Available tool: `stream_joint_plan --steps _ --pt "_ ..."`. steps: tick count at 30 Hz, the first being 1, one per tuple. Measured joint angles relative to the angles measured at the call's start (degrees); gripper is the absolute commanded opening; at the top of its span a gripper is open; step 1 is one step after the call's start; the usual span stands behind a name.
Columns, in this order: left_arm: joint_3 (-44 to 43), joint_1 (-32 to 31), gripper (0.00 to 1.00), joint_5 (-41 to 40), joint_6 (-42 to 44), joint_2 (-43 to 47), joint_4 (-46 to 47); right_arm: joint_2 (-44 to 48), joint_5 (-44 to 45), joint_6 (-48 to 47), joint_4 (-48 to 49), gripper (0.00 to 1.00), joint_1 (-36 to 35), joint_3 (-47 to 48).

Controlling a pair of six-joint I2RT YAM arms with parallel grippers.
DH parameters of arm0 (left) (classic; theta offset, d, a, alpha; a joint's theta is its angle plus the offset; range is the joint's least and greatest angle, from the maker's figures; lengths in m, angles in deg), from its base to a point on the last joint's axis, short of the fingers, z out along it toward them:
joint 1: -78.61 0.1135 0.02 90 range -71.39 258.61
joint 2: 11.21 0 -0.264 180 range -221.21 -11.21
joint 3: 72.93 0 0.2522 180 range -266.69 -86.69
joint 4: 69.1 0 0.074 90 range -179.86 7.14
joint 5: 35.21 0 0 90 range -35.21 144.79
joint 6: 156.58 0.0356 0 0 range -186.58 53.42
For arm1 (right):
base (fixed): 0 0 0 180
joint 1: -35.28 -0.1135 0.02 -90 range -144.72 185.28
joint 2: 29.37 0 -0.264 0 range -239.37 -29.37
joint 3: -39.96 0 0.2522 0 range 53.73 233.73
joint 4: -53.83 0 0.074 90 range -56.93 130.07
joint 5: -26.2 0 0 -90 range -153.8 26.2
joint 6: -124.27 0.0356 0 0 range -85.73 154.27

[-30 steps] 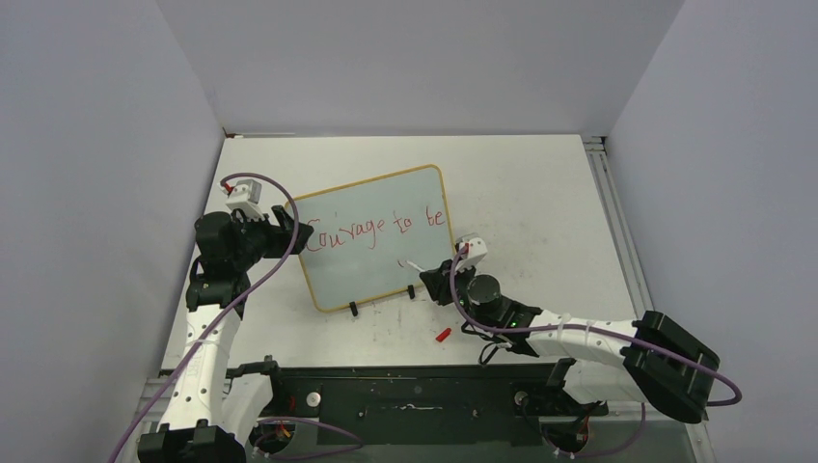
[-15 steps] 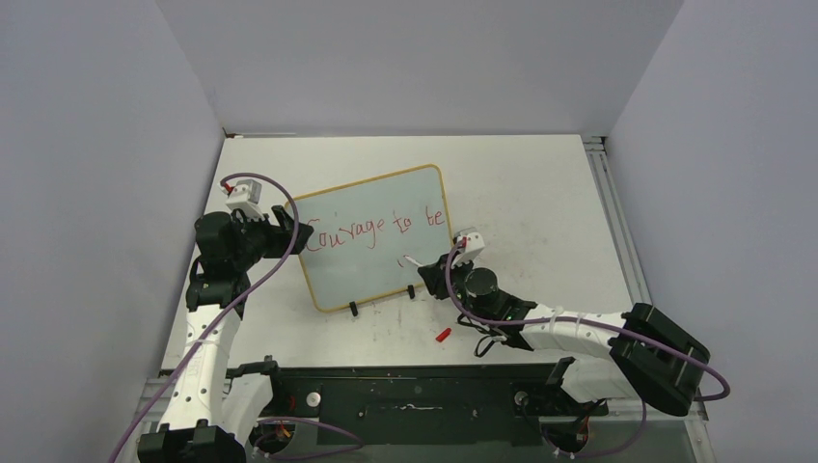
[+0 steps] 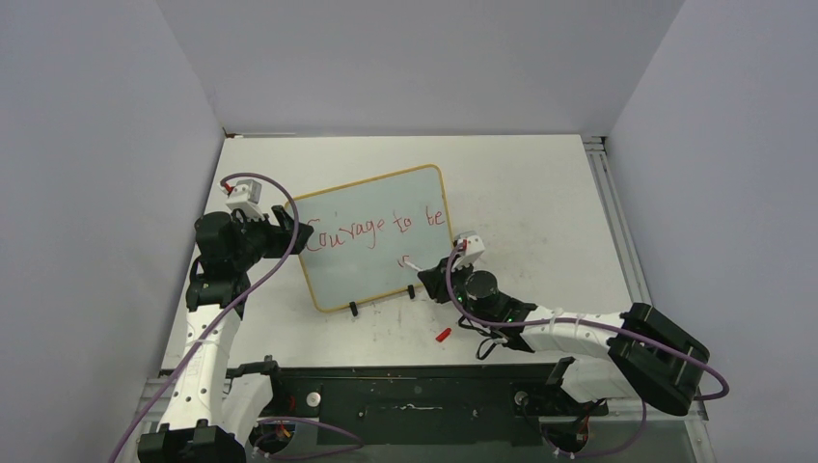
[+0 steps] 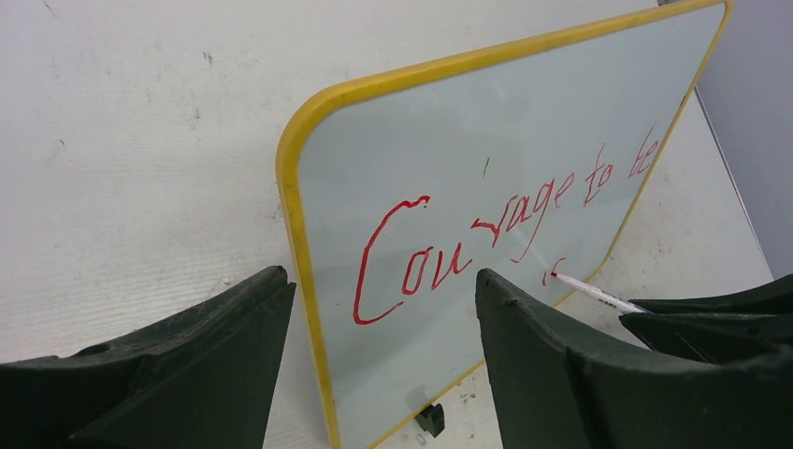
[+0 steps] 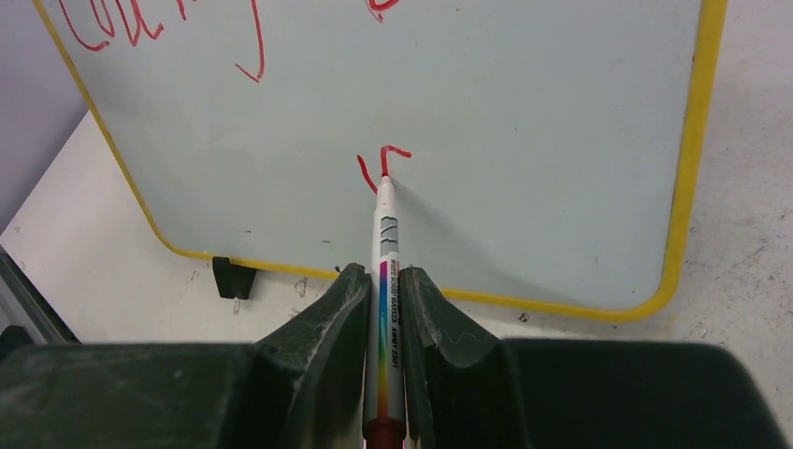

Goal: Write a sentence on the whiteboard

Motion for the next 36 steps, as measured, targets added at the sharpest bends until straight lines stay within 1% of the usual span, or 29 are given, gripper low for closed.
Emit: stream_joint_plan --steps 7,16,21,24,31,36 --pt "0.0 0.0 0.70 0.0 0.0 0.0 0.0 -0.1 -0.6 1.4 0.0 0.05 -1.1 -2.0" --pt "0.0 0.0 0.70 0.0 0.0 0.0 0.0 -4.2 -2.6 2.7 0.9 0.05 -3.7 -2.1" --pt "0.0 0.0 0.70 0.0 0.0 0.0 0.0 -4.1 -2.8 2.7 0.4 0.05 -4.1 -2.1" --pt "0.0 0.0 0.70 0.0 0.0 0.0 0.0 -1.7 -2.2 2.6 -1.7 0.05 -4.1 -2.1" --pt "0.0 0.0 0.70 0.0 0.0 0.0 0.0 7.8 0.4 1.3 -6.1 0.05 -3.5 -1.1" --pt "0.0 0.0 0.70 0.0 0.0 0.0 0.0 8.7 0.6 0.6 -7.0 0.05 0.5 -0.7"
